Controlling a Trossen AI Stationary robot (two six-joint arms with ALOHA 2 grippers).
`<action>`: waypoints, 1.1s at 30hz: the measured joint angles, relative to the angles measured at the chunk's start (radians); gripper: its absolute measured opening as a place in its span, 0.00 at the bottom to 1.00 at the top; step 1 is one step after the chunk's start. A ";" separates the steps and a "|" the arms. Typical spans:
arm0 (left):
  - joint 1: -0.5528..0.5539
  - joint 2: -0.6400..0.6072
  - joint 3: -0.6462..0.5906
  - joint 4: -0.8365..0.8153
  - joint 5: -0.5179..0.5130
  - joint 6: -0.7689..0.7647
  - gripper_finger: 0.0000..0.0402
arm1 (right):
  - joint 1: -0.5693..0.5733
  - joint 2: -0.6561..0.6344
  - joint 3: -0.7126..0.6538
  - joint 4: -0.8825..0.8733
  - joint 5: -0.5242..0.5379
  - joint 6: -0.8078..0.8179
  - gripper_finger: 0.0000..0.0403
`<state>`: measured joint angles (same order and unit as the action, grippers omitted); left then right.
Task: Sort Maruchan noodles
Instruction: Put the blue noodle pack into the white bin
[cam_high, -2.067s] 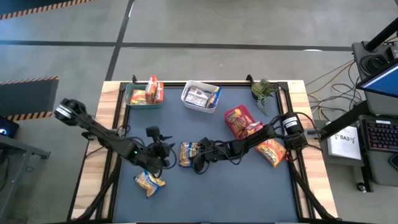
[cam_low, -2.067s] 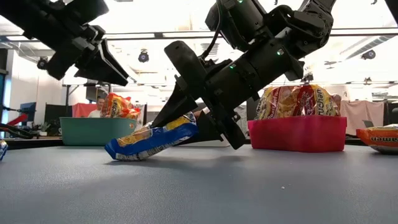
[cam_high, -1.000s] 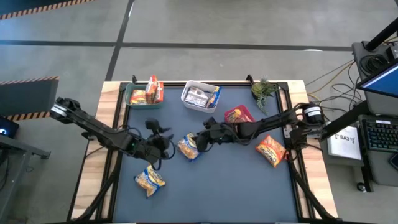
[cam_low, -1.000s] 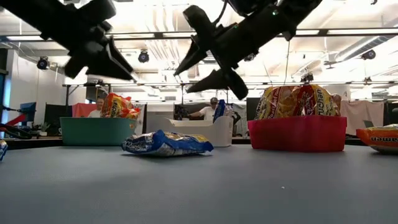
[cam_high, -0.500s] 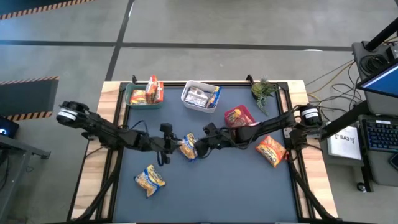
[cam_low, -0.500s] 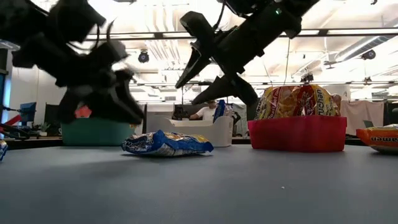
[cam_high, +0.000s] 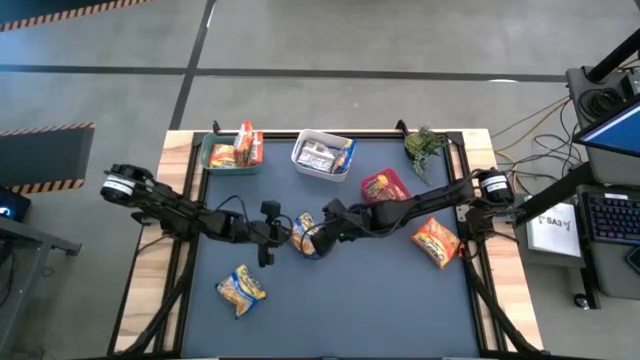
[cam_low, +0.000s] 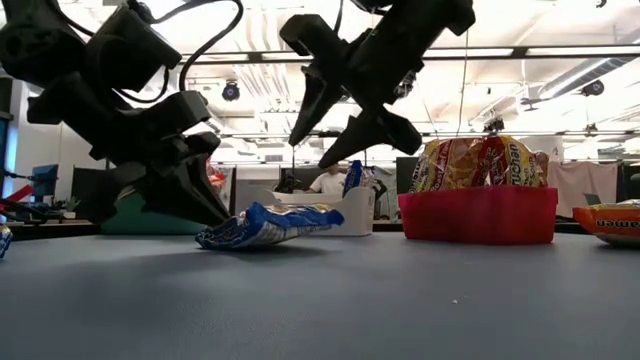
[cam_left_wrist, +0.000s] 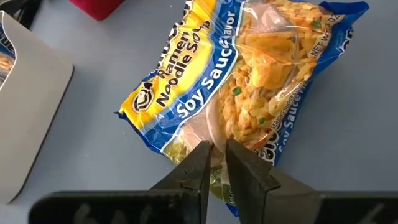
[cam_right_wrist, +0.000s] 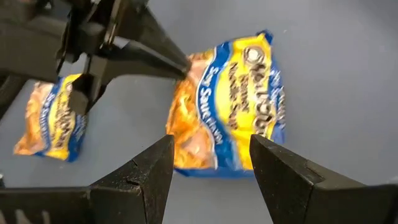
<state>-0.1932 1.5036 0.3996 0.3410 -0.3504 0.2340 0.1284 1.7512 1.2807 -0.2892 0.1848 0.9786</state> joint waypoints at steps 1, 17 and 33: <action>0.000 0.000 0.000 -0.001 0.000 0.000 0.09 | 0.000 0.001 -0.003 0.002 -0.009 0.006 0.49; 0.004 0.003 -0.003 -0.071 0.003 -0.015 0.09 | -0.002 0.003 -0.011 -0.008 -0.033 -0.041 0.49; 0.005 0.003 -0.003 -0.071 0.003 -0.015 0.09 | -0.010 0.003 -0.001 0.067 -0.058 -0.007 0.49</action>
<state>-0.1883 1.5066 0.3965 0.2703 -0.3470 0.2188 0.1187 1.7546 1.2797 -0.2227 0.1269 0.9712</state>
